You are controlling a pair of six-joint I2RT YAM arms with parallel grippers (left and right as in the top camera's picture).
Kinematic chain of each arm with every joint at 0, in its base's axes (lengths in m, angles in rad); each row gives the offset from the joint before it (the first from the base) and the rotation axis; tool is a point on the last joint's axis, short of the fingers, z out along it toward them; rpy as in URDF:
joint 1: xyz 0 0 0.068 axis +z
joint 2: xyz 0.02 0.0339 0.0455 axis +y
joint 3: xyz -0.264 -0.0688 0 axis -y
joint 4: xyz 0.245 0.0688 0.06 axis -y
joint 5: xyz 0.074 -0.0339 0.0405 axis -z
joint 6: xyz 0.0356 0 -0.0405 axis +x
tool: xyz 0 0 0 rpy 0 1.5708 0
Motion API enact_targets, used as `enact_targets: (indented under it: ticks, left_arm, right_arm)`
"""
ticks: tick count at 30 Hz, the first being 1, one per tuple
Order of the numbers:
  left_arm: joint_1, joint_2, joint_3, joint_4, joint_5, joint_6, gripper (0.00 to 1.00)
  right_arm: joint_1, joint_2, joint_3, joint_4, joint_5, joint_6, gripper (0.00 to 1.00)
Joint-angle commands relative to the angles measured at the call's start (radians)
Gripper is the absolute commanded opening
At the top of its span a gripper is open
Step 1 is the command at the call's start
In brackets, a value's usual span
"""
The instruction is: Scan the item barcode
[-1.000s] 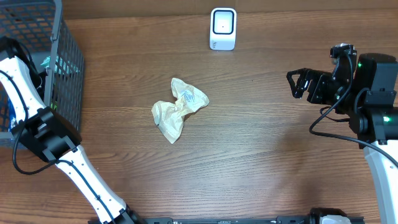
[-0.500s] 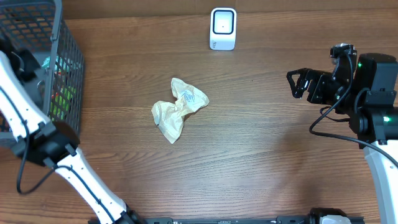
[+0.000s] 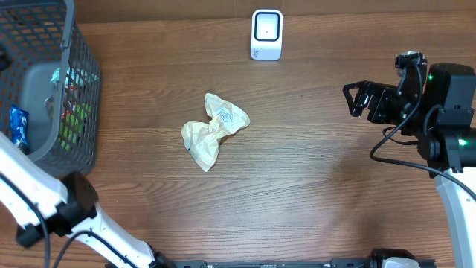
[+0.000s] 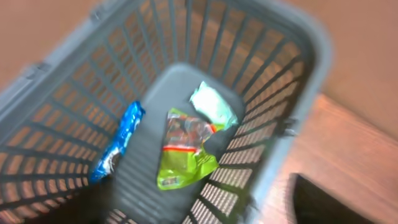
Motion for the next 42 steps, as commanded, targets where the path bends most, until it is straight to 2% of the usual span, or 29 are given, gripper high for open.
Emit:
enact_targets:
  ticks: [1,9,29,31,33,34,35,36,42]
  left_arm:
    - [0.017,0.089,-0.079,0.022,0.006,-0.005,1.00]
    - [0.039,0.254,-0.205,0.068,0.006,0.015,1.00]
    - [0.043,0.646,-0.214,0.063,0.034,0.060,0.98]
    - [0.040,0.662,-0.214,0.062,0.055,0.074,0.89]
    - [0.038,0.669,-0.214,0.061,0.084,0.091,0.73]
    - [0.037,0.669,-0.214,0.061,0.090,0.090,0.54]
    - [0.037,0.668,-0.211,0.059,0.097,0.090,0.24]
    - [0.037,0.665,-0.204,0.054,0.108,0.089,0.04]
    - [0.037,0.618,-0.088,-0.018,0.169,0.086,0.04]
  right_arm:
    - [-0.002,0.001,0.023,0.003,0.001,0.000,1.00]
    - [-0.002,0.001,0.023,0.003,0.001,0.000,1.00]
    - [-0.002,0.001,0.023,0.003,0.001,0.000,1.00]
    - [-0.002,0.001,0.023,0.003,0.001,0.000,1.00]
    - [-0.002,0.001,0.023,0.003,0.001,0.000,1.00]
    - [-0.002,0.001,0.023,0.003,0.001,0.000,1.00]
    - [-0.002,0.001,0.023,0.003,0.001,0.001,1.00]
    - [-0.002,0.001,0.023,0.003,0.001,0.001,1.00]
    - [-0.002,0.001,0.023,0.003,0.001,0.001,1.00]
